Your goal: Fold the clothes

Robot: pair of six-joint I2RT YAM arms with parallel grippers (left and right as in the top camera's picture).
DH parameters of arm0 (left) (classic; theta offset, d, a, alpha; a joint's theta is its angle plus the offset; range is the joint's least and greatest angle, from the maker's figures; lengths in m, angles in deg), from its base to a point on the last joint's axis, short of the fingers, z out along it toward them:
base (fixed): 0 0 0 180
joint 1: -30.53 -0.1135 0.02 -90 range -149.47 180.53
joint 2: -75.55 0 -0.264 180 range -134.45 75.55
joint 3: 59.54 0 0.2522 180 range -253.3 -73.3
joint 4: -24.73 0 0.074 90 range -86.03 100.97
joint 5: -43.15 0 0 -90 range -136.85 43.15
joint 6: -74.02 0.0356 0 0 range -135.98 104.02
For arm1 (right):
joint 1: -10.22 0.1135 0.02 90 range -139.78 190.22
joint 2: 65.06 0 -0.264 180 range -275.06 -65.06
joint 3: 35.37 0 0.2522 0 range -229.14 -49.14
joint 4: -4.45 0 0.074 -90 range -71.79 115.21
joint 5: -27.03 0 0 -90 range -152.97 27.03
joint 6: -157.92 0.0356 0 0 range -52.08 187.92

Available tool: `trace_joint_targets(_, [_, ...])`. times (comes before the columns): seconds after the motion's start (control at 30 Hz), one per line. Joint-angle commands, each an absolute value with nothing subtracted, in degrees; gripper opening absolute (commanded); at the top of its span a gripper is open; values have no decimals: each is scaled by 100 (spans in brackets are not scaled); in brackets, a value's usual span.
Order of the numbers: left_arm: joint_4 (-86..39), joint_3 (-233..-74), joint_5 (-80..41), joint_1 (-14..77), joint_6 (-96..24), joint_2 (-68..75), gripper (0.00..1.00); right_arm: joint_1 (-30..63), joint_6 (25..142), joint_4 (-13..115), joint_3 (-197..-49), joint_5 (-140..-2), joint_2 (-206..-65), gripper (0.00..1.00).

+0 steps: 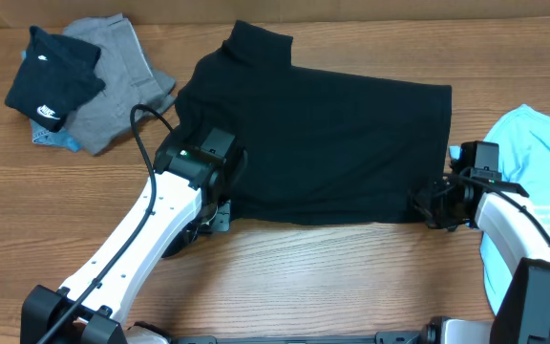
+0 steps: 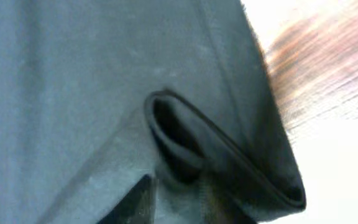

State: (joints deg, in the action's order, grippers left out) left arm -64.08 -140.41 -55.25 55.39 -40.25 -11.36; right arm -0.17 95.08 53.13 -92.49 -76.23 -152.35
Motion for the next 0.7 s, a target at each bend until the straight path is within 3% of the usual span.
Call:
trace_joint_targets(0.0, [-6410, -14107, -5582, 5531, -4018, -1090, 4, -2, 9438, 5297, -9240, -7590, -15178, 13])
trace_joint_targets(0.1, [-6445, -14107, -5586, 5531, -4016, -1090, 4, -2, 9314, 5560, -9428, -7592, -15106, 4])
trace_joint_targets(0.37, [-6600, -14109, -5643, 5531, -4020, -1090, 4, -4, 9349, 6972, -10206, -7577, -14404, 4])
trace_joint_targets(0.67, [-7138, -14109, -5560, 5531, -4049, -1081, 4, -8, 10138, 9089, -10829, -6574, -13252, 4])
